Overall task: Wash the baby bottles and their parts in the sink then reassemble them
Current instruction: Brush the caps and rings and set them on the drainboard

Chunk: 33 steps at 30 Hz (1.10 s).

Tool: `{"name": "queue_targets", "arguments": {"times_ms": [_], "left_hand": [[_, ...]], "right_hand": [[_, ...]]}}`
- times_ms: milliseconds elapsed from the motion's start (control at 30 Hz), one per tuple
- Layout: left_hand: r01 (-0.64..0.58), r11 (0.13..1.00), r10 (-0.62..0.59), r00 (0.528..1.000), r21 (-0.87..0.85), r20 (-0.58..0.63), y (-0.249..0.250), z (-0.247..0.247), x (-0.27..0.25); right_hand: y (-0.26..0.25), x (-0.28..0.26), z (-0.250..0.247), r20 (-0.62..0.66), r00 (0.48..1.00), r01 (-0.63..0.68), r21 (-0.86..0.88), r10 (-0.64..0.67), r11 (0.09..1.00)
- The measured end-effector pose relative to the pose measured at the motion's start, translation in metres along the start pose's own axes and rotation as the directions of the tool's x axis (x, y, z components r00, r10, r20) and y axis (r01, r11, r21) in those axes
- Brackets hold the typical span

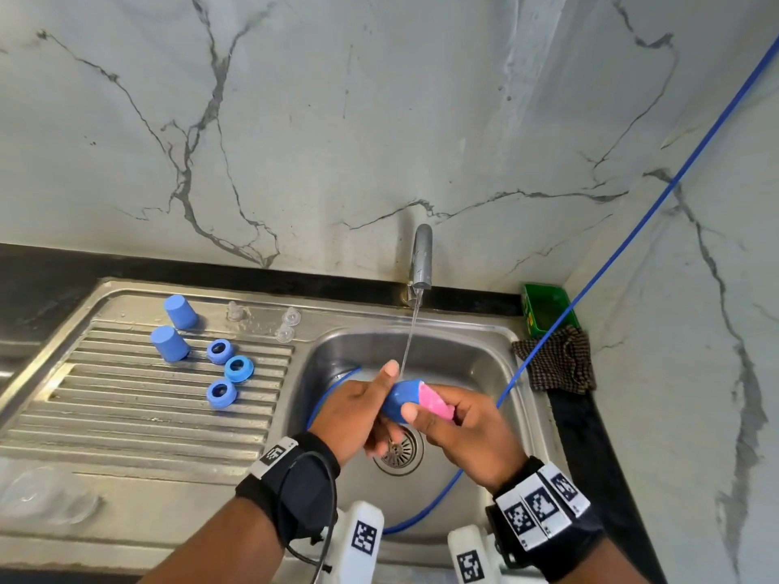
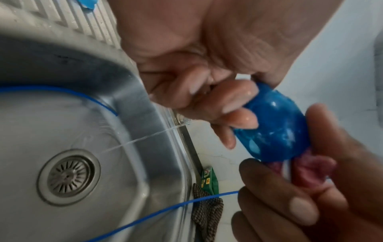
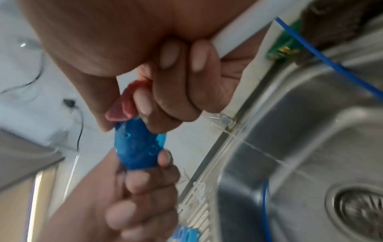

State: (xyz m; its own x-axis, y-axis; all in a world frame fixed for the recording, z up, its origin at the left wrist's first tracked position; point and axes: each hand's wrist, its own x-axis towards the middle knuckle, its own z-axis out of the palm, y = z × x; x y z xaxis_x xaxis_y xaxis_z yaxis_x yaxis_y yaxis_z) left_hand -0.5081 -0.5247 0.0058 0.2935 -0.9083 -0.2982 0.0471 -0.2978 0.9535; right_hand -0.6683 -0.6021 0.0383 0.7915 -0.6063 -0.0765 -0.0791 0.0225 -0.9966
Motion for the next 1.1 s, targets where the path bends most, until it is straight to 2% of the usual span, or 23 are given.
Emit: {"name": "queue_targets", "arguments": {"times_ms": [33, 100, 200, 267, 300, 367, 433, 500, 533, 600, 667, 733, 800, 833, 867, 900, 933, 967, 1000, 1033, 1100], "left_hand": [[0.049, 0.997, -0.049, 0.999, 0.064, -0.01, 0.001, -0.001, 0.001], [0.037, 0.997, -0.038, 0.999, 0.072, 0.005, 0.001, -0.004, 0.004], [-0.167, 0.986, 0.167, 0.985, -0.013, 0.053, -0.003, -0.009, 0.008], [-0.318, 0.945, 0.309, 0.945, 0.081, 0.107, -0.009, -0.014, 0.011], [-0.34, 0.936, 0.327, 0.937, 0.097, 0.126, -0.011, -0.015, 0.012], [-0.246, 0.969, 0.244, 0.966, 0.012, 0.079, -0.011, -0.011, 0.011], [-0.072, 0.995, 0.073, 0.997, -0.064, 0.023, -0.005, -0.003, 0.011], [0.09, 0.996, -0.09, 0.996, 0.004, -0.01, -0.003, 0.0, 0.011], [0.114, 0.993, -0.113, 0.993, 0.042, -0.021, -0.003, -0.002, 0.012], [0.055, 0.997, -0.055, 0.998, 0.048, -0.001, -0.004, -0.006, 0.011], [-0.082, 0.995, 0.084, 0.995, -0.048, 0.05, -0.006, -0.009, 0.01], [-0.248, 0.967, 0.253, 0.959, -0.05, 0.131, -0.011, -0.014, 0.011], [-0.293, 0.956, 0.291, 0.941, -0.017, 0.172, -0.013, -0.014, 0.011], [-0.246, 0.969, 0.247, 0.958, -0.03, 0.148, -0.013, -0.012, 0.011], [-0.173, 0.983, 0.179, 0.977, -0.062, 0.118, -0.011, -0.01, 0.01], [-0.085, 0.993, 0.093, 0.991, -0.087, 0.094, -0.008, -0.006, 0.01], [0.016, 0.996, -0.009, 0.997, -0.091, 0.074, -0.006, -0.003, 0.008], [0.094, 0.993, -0.091, 0.995, -0.065, 0.045, -0.005, -0.001, 0.008], [0.135, 0.99, -0.134, 0.991, -0.032, 0.02, -0.004, -0.002, 0.008], [0.131, 0.991, -0.13, 0.991, -0.017, 0.016, -0.003, -0.002, 0.007], [0.016, 0.999, -0.013, 0.999, -0.051, 0.051, -0.002, -0.006, 0.006]], "right_hand": [[0.001, 0.002, 0.001, 0.022, 1.0, 0.001, -0.006, -0.001, 1.0], [0.006, 0.008, -0.004, -0.006, 0.991, -0.133, 0.05, 0.133, 0.99], [0.01, 0.012, -0.011, -0.1, 0.941, -0.31, 0.132, 0.324, 0.942], [0.011, 0.014, -0.015, -0.075, 0.916, -0.376, 0.187, 0.395, 0.908], [0.014, 0.014, -0.016, -0.063, 0.911, -0.388, 0.207, 0.408, 0.898], [0.013, 0.015, -0.014, -0.058, 0.935, -0.332, 0.196, 0.349, 0.923], [0.01, 0.014, -0.008, -0.083, 0.99, -0.111, 0.031, 0.113, 0.993], [0.003, 0.013, 0.0, -0.058, 0.997, 0.043, -0.171, -0.054, 0.984], [0.001, 0.014, 0.001, -0.065, 0.996, 0.042, -0.208, -0.057, 0.977], [0.007, 0.016, -0.003, -0.12, 0.99, -0.083, -0.1, 0.071, 0.992], [0.01, 0.016, -0.007, -0.183, 0.943, -0.275, 0.046, 0.279, 0.96], [0.013, 0.014, -0.012, -0.162, 0.892, -0.403, 0.143, 0.423, 0.904], [0.012, 0.015, -0.014, -0.15, 0.858, -0.466, 0.173, 0.491, 0.868], [0.01, 0.014, -0.012, -0.167, 0.866, -0.451, 0.145, 0.471, 0.881], [0.011, 0.014, -0.009, -0.186, 0.901, -0.388, 0.059, 0.392, 0.92], [0.013, 0.015, -0.007, -0.203, 0.948, -0.268, -0.092, 0.245, 0.959], [0.013, 0.014, -0.006, -0.173, 0.982, -0.121, -0.28, 0.074, 0.952], [0.012, 0.013, -0.005, -0.115, 0.991, 0.011, -0.431, -0.067, 0.902], [0.012, 0.012, -0.006, -0.071, 0.988, 0.082, -0.512, -0.137, 0.855], [0.012, 0.012, -0.008, -0.05, 0.986, 0.11, -0.53, -0.16, 0.841], [0.015, 0.013, -0.013, -0.055, 0.992, 0.078, -0.446, -0.114, 0.892]]}}
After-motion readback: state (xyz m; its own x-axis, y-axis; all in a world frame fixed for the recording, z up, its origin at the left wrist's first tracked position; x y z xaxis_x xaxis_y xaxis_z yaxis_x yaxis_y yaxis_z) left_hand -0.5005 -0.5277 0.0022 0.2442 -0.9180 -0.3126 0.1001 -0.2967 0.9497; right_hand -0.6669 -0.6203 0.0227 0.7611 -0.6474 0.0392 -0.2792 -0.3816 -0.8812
